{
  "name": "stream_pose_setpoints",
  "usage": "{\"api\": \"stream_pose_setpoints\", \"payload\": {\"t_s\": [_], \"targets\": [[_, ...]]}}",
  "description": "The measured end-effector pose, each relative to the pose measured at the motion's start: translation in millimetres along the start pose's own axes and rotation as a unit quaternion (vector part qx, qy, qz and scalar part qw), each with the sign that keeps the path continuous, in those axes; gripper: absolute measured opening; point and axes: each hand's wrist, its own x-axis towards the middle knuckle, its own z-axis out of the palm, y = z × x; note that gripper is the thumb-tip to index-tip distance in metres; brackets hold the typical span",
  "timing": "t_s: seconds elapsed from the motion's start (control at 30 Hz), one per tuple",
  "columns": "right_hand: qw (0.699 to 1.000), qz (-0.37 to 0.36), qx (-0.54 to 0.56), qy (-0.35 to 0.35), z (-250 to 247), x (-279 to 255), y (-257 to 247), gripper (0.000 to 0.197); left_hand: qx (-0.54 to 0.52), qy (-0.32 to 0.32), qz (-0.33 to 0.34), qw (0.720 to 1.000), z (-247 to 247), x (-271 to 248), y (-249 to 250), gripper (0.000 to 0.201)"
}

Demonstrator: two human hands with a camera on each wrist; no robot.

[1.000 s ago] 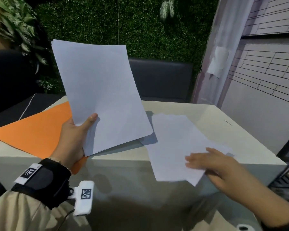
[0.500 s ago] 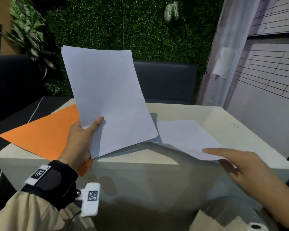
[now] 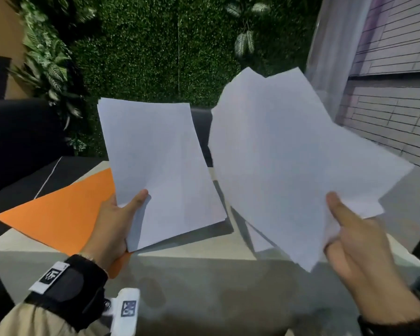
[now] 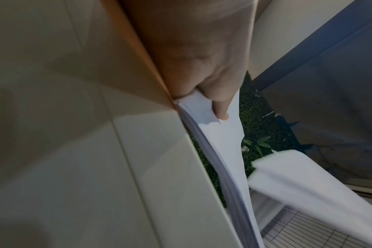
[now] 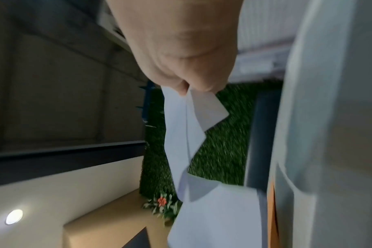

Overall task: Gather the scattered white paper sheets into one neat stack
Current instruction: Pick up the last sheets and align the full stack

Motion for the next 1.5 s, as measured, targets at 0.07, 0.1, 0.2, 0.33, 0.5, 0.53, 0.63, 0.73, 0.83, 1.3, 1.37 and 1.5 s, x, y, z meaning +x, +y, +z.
{"api": "stream_pose_setpoints", "payload": {"t_s": [0.07, 0.1, 0.2, 0.33, 0.5, 0.53, 0.63, 0.73, 0.83, 1.3, 1.37, 1.5], "targets": [[0.994, 0.074, 0.008, -0.075, 38, -18, 16, 0.029, 0.006, -0.006, -0.019, 1.0, 1, 1, 0, 0.03], [0.994, 0.087, 0.003, -0.069, 51, -22, 38, 0.031, 0.006, -0.01, -0.022, 1.0, 0, 2, -2, 0.029], [0.986, 0.152, 0.0, -0.065, 82, -36, 103, 0.032, 0.001, -0.024, -0.031, 0.999, 1, 1, 3, 0.033], [0.982, 0.176, -0.013, -0.074, 96, -63, 144, 0.041, 0.019, -0.044, -0.032, 0.998, 7, -4, 13, 0.028], [0.981, 0.172, -0.051, -0.071, 98, -76, 149, 0.046, 0.061, -0.038, -0.022, 0.997, 3, -7, 16, 0.064], [0.981, 0.171, -0.062, -0.072, 98, -76, 149, 0.047, 0.073, -0.04, -0.008, 0.996, 2, -7, 15, 0.067], [0.979, 0.167, -0.082, -0.082, 100, -81, 148, 0.056, 0.056, -0.049, -0.018, 0.997, 2, -10, 13, 0.04], [0.975, 0.168, -0.108, -0.096, 100, -81, 152, 0.061, 0.054, -0.069, -0.076, 0.993, 2, -10, 14, 0.02], [0.97, 0.174, -0.137, -0.102, 99, -76, 155, 0.063, 0.046, -0.061, -0.11, 0.991, 0, -6, 15, 0.019], [0.957, 0.213, -0.131, -0.145, 90, -75, 146, 0.053, 0.186, -0.145, -0.233, 0.943, -16, 38, 25, 0.023], [0.954, 0.226, -0.105, -0.169, 82, -69, 132, 0.039, 0.188, -0.177, -0.208, 0.943, -20, 38, 27, 0.038], [0.962, 0.197, -0.103, -0.156, 62, -24, 92, 0.03, 0.225, -0.19, -0.105, 0.95, -16, 30, 41, 0.044]]}}
